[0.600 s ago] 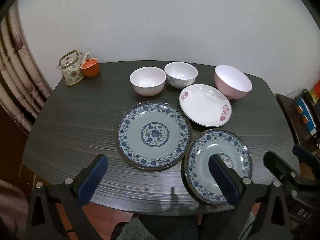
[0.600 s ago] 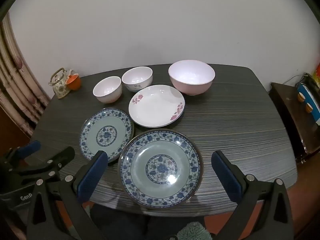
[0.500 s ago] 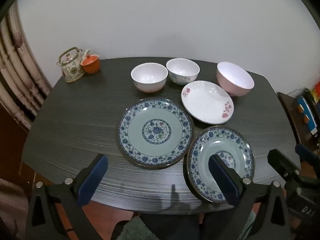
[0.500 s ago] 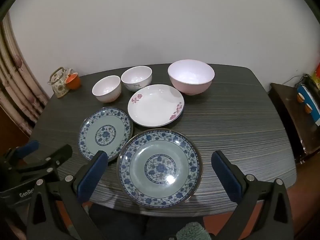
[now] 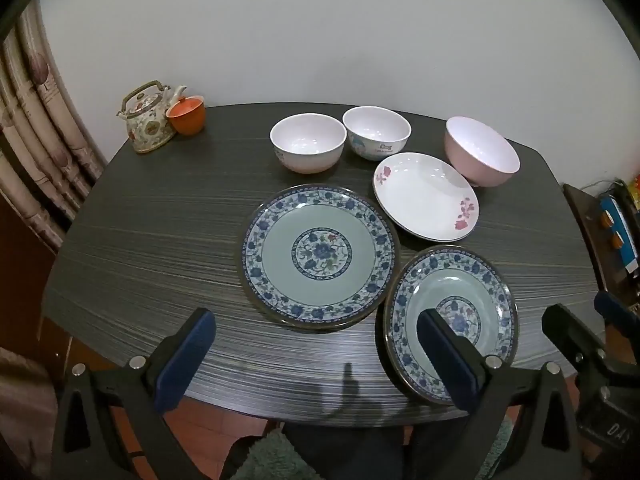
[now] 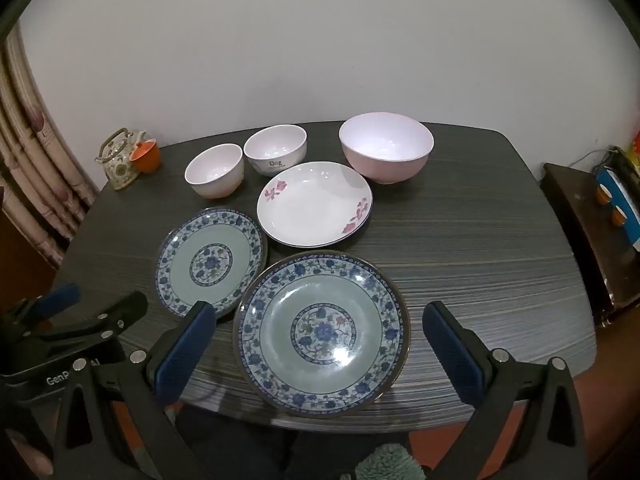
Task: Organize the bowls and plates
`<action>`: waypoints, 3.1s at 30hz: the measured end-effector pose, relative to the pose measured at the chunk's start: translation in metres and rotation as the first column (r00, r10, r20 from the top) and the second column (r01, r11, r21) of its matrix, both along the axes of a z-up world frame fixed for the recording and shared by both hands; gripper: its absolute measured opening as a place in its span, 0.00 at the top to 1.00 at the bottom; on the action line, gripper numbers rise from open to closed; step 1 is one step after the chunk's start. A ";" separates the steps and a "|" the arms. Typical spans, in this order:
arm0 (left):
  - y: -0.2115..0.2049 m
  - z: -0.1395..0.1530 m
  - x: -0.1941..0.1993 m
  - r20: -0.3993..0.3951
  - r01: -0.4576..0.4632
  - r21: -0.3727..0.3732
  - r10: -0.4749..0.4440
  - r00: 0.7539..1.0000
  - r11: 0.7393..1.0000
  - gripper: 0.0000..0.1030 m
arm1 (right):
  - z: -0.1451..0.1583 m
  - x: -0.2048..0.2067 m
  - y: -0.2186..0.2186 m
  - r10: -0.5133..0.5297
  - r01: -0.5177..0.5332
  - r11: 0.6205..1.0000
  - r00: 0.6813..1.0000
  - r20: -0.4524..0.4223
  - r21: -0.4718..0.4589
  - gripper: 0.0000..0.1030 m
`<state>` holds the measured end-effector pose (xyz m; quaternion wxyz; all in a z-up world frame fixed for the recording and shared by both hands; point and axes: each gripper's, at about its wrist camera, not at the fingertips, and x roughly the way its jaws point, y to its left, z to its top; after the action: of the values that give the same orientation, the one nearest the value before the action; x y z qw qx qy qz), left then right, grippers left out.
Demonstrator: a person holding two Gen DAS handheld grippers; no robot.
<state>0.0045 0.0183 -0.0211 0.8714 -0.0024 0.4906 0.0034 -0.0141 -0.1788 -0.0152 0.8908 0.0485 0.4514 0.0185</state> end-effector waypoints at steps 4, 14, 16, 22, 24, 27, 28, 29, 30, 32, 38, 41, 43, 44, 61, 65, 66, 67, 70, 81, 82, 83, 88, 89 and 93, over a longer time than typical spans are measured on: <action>0.003 -0.002 -0.002 0.000 -0.001 0.004 0.001 1.000 1.000 0.01 | -0.003 0.000 0.003 -0.001 0.001 1.000 1.000 -0.004 0.000 0.00; 0.004 -0.006 0.000 -0.012 -0.006 0.012 0.006 1.000 1.000 0.01 | -0.003 0.001 0.006 -0.002 0.002 1.000 1.000 -0.007 0.002 0.00; 0.004 -0.006 0.001 -0.014 -0.007 0.015 0.008 1.000 1.000 0.01 | -0.005 0.002 0.006 -0.003 0.003 1.000 1.000 -0.012 0.006 0.00; 0.004 -0.010 0.000 -0.024 -0.008 0.017 0.008 1.000 1.000 0.01 | -0.007 0.002 0.007 -0.002 0.002 1.000 1.000 -0.014 0.010 0.01; 0.004 -0.010 0.000 -0.024 -0.009 0.016 0.010 1.000 1.000 0.01 | -0.008 0.002 0.006 -0.001 0.001 1.000 1.000 -0.015 0.012 0.01; 0.005 -0.010 0.000 -0.027 -0.011 0.018 0.012 1.000 1.000 0.01 | -0.009 0.002 0.006 -0.001 0.001 1.000 1.000 -0.016 0.014 0.02; 0.005 -0.010 0.000 -0.026 -0.011 0.018 0.011 1.000 1.000 0.01 | -0.010 0.002 0.006 -0.002 0.002 1.000 1.000 -0.018 0.015 0.02; 0.005 -0.010 0.000 -0.027 -0.010 0.018 0.011 1.000 1.000 0.01 | -0.010 0.001 0.006 -0.002 0.003 1.000 1.000 -0.017 0.017 0.02; 0.005 -0.010 0.000 -0.027 -0.012 0.018 0.013 1.000 1.000 0.01 | -0.010 0.002 0.006 -0.002 0.002 1.000 1.000 -0.018 0.015 0.02; 0.006 -0.011 0.000 -0.028 -0.012 0.018 0.013 1.000 1.000 0.01 | -0.010 0.002 0.006 -0.002 0.002 1.000 1.000 -0.019 0.014 0.02; 0.004 -0.011 0.001 -0.034 -0.014 0.026 0.015 0.999 1.000 0.01 | -0.012 0.001 0.007 0.000 0.001 1.000 1.000 -0.022 0.019 0.02; 0.004 -0.011 0.001 -0.036 -0.017 0.025 0.018 0.999 1.000 0.01 | -0.013 0.000 0.006 0.002 -0.001 1.000 1.000 -0.024 0.021 0.02; 0.004 -0.011 0.001 -0.038 -0.019 0.027 0.020 0.999 0.999 0.01 | -0.013 0.000 0.007 0.004 -0.003 1.000 1.000 -0.026 0.023 0.02; 0.005 -0.011 0.001 -0.040 -0.020 0.027 0.021 0.999 0.999 0.01 | -0.014 0.000 0.007 0.004 -0.004 1.000 1.000 -0.028 0.024 0.02; 0.006 -0.012 0.002 -0.043 -0.022 0.030 0.023 0.999 0.999 0.01 | -0.014 -0.003 0.010 0.012 -0.011 0.999 0.999 -0.033 0.031 0.02; 0.007 -0.013 0.002 -0.046 -0.025 0.030 0.027 0.999 0.999 0.01 | -0.014 -0.003 0.012 0.015 -0.014 0.999 0.999 -0.033 0.030 0.02; 0.008 -0.013 0.003 -0.047 -0.026 0.029 0.027 0.999 0.999 0.01 | -0.014 -0.003 0.012 0.014 -0.013 1.000 0.999 -0.032 0.029 0.02; 0.009 -0.014 0.003 -0.047 -0.027 0.027 0.028 0.999 0.999 0.01 | -0.014 -0.002 0.011 0.015 -0.014 0.999 0.999 -0.033 0.031 0.02; 0.014 -0.016 0.005 -0.048 -0.029 0.013 0.029 0.998 1.000 0.01 | -0.015 -0.002 0.011 0.014 -0.014 0.999 0.999 -0.029 0.033 0.02; 0.077 -0.033 0.032 -0.104 -0.124 -0.177 0.106 0.989 0.976 0.01 | -0.025 0.015 0.018 0.171 -0.165 0.974 0.985 -0.022 0.157 0.02; 0.082 -0.035 0.035 -0.109 -0.136 -0.191 0.117 0.987 0.972 0.01 | -0.026 0.018 0.018 0.183 -0.176 0.968 0.983 -0.023 0.182 0.04; 0.089 -0.036 0.038 -0.115 -0.147 -0.211 0.125 0.986 0.966 0.01 | -0.027 0.022 0.019 0.200 -0.192 0.959 0.980 -0.021 0.206 0.06; 0.116 -0.049 0.057 -0.155 -0.173 -0.345 0.126 0.980 0.922 0.01 | -0.034 0.044 0.024 0.264 -0.246 0.930 0.964 -0.033 0.272 0.14; 0.119 -0.054 0.060 -0.169 -0.185 -0.361 0.131 0.977 0.914 0.01 | -0.038 0.051 0.024 0.267 -0.242 0.925 0.963 -0.047 0.293 0.17; 0.133 -0.069 0.072 -0.215 -0.217 -0.421 0.136 0.967 0.881 0.12 | -0.054 0.080 0.025 0.277 -0.218 0.898 0.955 -0.108 0.382 0.28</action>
<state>0.0764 0.1516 -0.0898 0.7966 -0.2441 0.5523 -0.0278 0.0659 -0.1536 -0.0694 0.8173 0.1567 0.5126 0.2116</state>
